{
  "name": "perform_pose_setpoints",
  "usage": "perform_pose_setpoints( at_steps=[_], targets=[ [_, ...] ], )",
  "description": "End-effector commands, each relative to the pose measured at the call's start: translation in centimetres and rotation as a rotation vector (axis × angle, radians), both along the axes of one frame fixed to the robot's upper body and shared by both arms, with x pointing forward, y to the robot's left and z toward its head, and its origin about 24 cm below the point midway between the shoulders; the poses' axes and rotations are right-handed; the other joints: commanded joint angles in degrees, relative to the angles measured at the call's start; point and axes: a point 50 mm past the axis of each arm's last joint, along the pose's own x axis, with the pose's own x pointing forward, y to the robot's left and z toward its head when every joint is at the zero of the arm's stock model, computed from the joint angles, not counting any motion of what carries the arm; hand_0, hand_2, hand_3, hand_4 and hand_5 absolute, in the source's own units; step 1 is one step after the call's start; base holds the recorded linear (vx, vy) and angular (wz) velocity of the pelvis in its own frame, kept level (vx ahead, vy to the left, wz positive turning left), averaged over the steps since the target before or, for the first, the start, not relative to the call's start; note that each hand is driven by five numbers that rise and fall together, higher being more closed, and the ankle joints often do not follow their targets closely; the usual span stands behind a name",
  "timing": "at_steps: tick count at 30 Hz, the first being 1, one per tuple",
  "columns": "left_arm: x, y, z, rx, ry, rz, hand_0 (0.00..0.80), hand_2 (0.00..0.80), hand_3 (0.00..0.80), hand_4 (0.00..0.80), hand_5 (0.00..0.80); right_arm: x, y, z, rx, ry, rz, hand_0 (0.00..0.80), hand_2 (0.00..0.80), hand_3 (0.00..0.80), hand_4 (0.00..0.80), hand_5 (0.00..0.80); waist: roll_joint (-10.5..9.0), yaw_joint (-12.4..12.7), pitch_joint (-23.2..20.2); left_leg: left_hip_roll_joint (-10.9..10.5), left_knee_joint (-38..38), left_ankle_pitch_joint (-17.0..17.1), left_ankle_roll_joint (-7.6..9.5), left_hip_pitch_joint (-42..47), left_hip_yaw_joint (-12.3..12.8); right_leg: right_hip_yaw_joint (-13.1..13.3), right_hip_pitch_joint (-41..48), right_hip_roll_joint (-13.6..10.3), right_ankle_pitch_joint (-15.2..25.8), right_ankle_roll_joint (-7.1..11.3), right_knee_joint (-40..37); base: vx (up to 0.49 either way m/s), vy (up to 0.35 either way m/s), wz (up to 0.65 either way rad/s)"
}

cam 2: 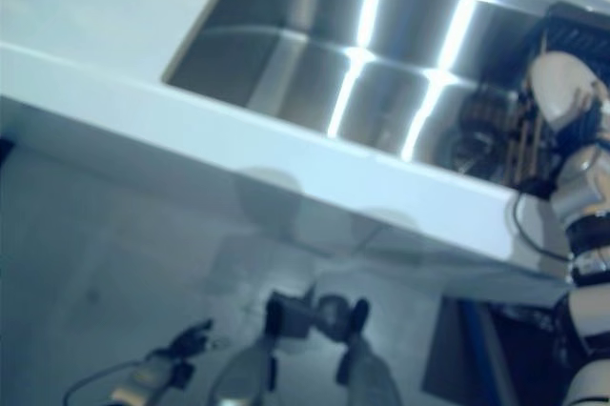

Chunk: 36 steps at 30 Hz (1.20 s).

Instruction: Take plates into dishwasher

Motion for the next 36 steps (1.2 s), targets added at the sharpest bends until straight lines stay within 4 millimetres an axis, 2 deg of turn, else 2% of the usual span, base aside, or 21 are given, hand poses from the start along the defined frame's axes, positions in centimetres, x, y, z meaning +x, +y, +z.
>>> perform_pose_setpoints(
  at_steps=[1, 6, 7, 8, 9, 11, 12, 13, 25, 36],
  targets=[
    [0.8, 0.3, 0.7, 0.006, -0.029, -0.046, 0.0, 0.0, 0.0, 0.0, 0.0, -0.2, -0.2, 3.4, -0.147, -0.048, -0.029, 0.0, 0.0, 0.0, 0.0, 0.0, 0.69, 1.69, 1.01, -1.72, 0.29, -0.46, 2.82, -4.63, 0.36, -0.3, -0.15, 1.63, -9.68, 1.72, 8.57, 0.0, 0.0, 0.0],
    [0.7, 0.2, 0.7, 0.0, -0.029, -0.046, 0.0, 0.0, 0.0, 0.0, 0.0, -0.4, -0.1, 3.8, -0.203, -0.061, -0.055, 0.0, 0.0, 0.0, 0.0, 0.0, 0.69, 1.72, 0.91, -1.79, 0.3, -0.49, 2.88, -4.58, 0.4, -0.27, -0.15, 1.53, -9.62, 1.8, 8.59, 0.0, 0.0, 0.0],
    [0.7, 0.2, 0.7, -0.002, -0.03, -0.047, 0.0, 0.0, 0.0, 0.0, 0.0, -0.4, -0.1, 3.9, -0.215, -0.064, -0.06, 0.041, 0.041, 0.041, 0.041, 0.041, 0.71, 1.74, 0.87, -1.81, 0.28, -0.48, 2.9, -4.6, 0.42, -0.27, -0.18, 1.52, -9.6, 1.81, 8.55, 0.0, 0.0, 0.0],
    [0.7, 0.2, 0.7, -0.002, -0.03, -0.048, 0.0, 0.0, 0.0, 0.0, 0.0, -0.4, -0.1, 4.1, -0.218, -0.07, -0.064, 0.232, 0.232, 0.232, 0.232, 0.232, 0.72, 1.75, 0.85, -1.84, 0.28, -0.48, 2.93, -4.63, 0.4, -0.24, -0.2, 1.54, -9.59, 1.82, 8.53, 0.0, 0.0, 0.0],
    [0.7, 0.2, 0.7, -0.003, -0.031, -0.049, 0.0, 0.0, 0.0, 0.0, 0.0, -0.5, -0.2, 4.2, -0.221, -0.078, -0.068, 0.483, 0.483, 0.483, 0.483, 0.483, 0.74, 1.76, 0.85, -1.9, 0.3, -0.51, 2.97, -4.65, 0.38, -0.24, -0.21, 1.55, -9.6, 1.83, 8.54, 0.0, 0.0, 0.0],
    [0.7, 0.2, 0.7, -0.004, -0.031, -0.049, 0.0, 0.0, 0.0, 0.0, 0.0, -0.5, -0.2, 4.2, -0.222, -0.089, -0.076, 0.649, 0.649, 0.649, 0.649, 0.649, 0.74, 1.73, 0.75, -1.95, 0.31, -0.55, 3.01, -4.62, 0.38, -0.15, -0.23, 1.56, -9.6, 1.86, 8.56, 0.0, 0.0, 0.0],
    [0.7, 0.2, 0.7, -0.003, -0.031, -0.049, 0.0, 0.0, 0.0, 0.0, 0.0, -0.6, -0.3, 4.2, -0.225, -0.094, -0.08, 0.762, 0.762, 0.762, 0.762, 0.762, 0.71, 1.75, 0.7, -1.98, 0.31, -0.58, 3.04, -4.59, 0.39, -0.13, -0.21, 1.57, -9.6, 1.86, 8.56, 0.0, 0.0, 0.0],
    [0.7, 0.2, 0.7, -0.003, -0.03, -0.049, 0.0, 0.0, 0.0, 0.0, 0.0, -0.7, -0.3, 4.2, -0.225, -0.099, -0.082, 0.8, 0.8, 0.8, 0.8, 0.8, 0.7, 1.75, 0.63, -2.0, 0.28, -0.59, 3.06, -4.55, 0.39, -0.13, -0.18, 1.58, -9.61, 1.87, 8.54, 0.0, 0.0, 0.0],
    [0.6, 0.1, 0.7, -0.008, -0.024, -0.048, 0.0, 0.0, 0.0, 0.0, 0.0, -0.9, -0.5, 3.8, -0.164, -0.159, -0.089, 0.8, 0.8, 0.8, 0.8, 0.8, 0.48, 1.6, -0.06, -2.36, 0.16, -0.9, 3.37, -4.09, 0.75, 0.37, 0.14, 1.31, -9.44, 2.21, 8.34, 0.0, 0.009, 0.0],
    [0.4, 0.3, 0.6, -0.005, -0.017, -0.047, 0.0, 0.0, 0.0, 0.0, 0.0, -1.4, -0.9, 3.4, -0.107, -0.221, -0.103, 0.8, 0.8, 0.8, 0.8, 0.8, -0.77, 1.44, -1.2, -2.58, 0.03, -1.72, 3.85, -2.72, 1.78, 1.23, 1.27, 1.17, -8.82, 2.8, 7.6, -0.003, 0.03, 0.0]
  ],
)
